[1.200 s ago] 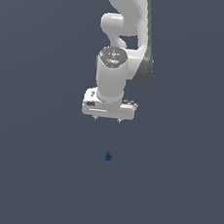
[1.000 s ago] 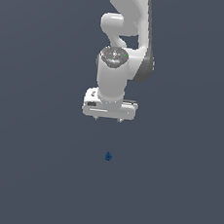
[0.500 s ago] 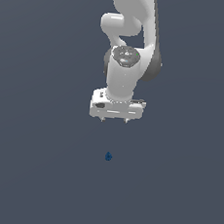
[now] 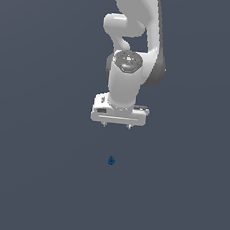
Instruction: Pick up the object and move it to a goal position.
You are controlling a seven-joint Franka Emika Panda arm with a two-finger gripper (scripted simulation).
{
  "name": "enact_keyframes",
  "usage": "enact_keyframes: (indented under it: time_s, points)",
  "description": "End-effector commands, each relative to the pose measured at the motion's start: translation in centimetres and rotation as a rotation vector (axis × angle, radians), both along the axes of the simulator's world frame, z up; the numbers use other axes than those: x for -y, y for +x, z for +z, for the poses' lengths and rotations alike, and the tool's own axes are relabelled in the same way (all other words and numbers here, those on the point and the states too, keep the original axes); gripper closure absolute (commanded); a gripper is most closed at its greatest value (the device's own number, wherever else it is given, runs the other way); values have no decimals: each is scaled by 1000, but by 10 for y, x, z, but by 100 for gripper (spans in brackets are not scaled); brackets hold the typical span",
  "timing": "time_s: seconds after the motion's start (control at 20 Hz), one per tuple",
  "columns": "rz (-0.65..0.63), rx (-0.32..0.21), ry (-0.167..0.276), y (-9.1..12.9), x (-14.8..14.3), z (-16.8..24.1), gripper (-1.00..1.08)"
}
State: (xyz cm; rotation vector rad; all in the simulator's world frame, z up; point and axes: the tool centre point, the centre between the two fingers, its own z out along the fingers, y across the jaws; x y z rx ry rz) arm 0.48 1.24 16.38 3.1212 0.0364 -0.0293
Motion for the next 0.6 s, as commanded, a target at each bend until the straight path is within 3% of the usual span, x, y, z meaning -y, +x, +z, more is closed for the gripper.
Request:
enact_keyframes:
  time_s: [0.0,0.55]
  points:
    - [-34,1,2,6,1,-3,-92]
    - [-300,11,11,50,4,-32,-92]
